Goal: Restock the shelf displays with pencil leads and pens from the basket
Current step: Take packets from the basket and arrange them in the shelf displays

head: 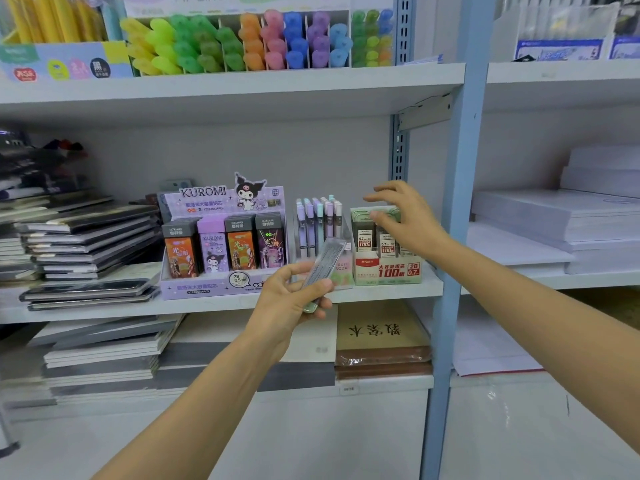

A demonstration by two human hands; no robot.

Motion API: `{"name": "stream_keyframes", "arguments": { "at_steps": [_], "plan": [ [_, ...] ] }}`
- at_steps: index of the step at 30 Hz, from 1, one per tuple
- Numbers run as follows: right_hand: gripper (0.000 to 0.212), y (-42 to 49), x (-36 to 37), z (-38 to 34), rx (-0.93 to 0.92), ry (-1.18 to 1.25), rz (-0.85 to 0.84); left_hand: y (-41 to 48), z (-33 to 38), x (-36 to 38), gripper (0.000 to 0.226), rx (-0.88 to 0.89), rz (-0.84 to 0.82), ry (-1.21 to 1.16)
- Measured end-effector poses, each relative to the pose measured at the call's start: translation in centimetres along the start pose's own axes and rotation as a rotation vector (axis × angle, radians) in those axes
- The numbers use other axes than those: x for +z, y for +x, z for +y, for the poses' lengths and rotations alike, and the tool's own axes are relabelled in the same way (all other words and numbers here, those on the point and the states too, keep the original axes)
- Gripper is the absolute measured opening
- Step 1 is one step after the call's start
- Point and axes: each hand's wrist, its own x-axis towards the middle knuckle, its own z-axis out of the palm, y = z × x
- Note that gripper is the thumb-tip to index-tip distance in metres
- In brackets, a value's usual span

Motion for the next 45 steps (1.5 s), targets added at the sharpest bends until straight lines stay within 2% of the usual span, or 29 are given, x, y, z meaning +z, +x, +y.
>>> {"name": "stream_keyframes", "arguments": {
  "at_steps": [2, 6, 9, 13, 17, 20, 24, 28, 30, 33, 35, 41, 45],
  "plan": [
    [0.032, -1.1, -0.6, -1.3, -0.094, 0.169, -0.033, 0.0, 0.1, 0.4, 0.037, -0.003, -0.004, 0.004],
    [0.029, -3.5, -0.9, -3.3, -0.267, 0.262, -0.314, 0.1, 0.4, 1.0, 0.036, -0.009, -0.034, 0.034],
    [0.021, -4.2, -0.7, -2.9, -0.220, 0.314, -0.273, 0.0, 0.8, 1.4, 0.030, -0.015, -0.097, -0.053],
    [0.014, -4.7, 0.0, -2.0, -0.109, 0.431, -0.209, -0.2, 1.0, 1.7, 0.040, 0.011, -0.173, -0.186],
    [0.014, -5.4, 0.5, -1.6, 0.036, 0.616, -0.317, 0.0, 0.4, 1.8, 0.020, 0.099, -0.094, 0.093],
    [0.017, -5.9, 0.4, -1.9, 0.020, 0.605, -0.400, 0.2, -0.1, 1.5, 0.019, 0.127, -0.020, 0.225],
    [0.034, -5.1, -0.1, -3.4, 0.017, 0.695, -0.315, 0.1, -0.7, 2.1, 0.016, 0.154, -0.086, 0.418],
    [0.024, -4.2, -0.6, -4.0, -0.074, 0.512, -0.346, 0.1, -0.9, 2.9, 0.014, 0.298, -0.094, 0.609],
    [0.020, -3.6, -1.5, -3.5, -0.014, 0.564, -0.199, 0.3, -0.9, 2.7, 0.013, 0.445, -0.005, 0.828],
    [0.014, -2.3, -3.3, -1.9, 0.085, 0.678, 0.144, 1.0, -0.8, 1.8, 0.040, 0.627, 0.123, 1.172],
    [0.009, -1.7, -3.8, -1.0, 0.107, 0.683, 0.269, 1.6, -0.7, 1.4, 0.058, 0.636, 0.115, 1.327],
    [0.009, -1.7, -1.6, -0.4, 0.112, 0.544, 0.264, 2.8, -1.9, 0.9, 0.077, 0.568, 0.020, 1.517],
    [0.012, -1.9, -0.2, -0.5, 0.112, 0.410, 0.101, 2.8, -2.1, 0.6, 0.080, 0.580, 0.022, 1.548]
  ]
}}
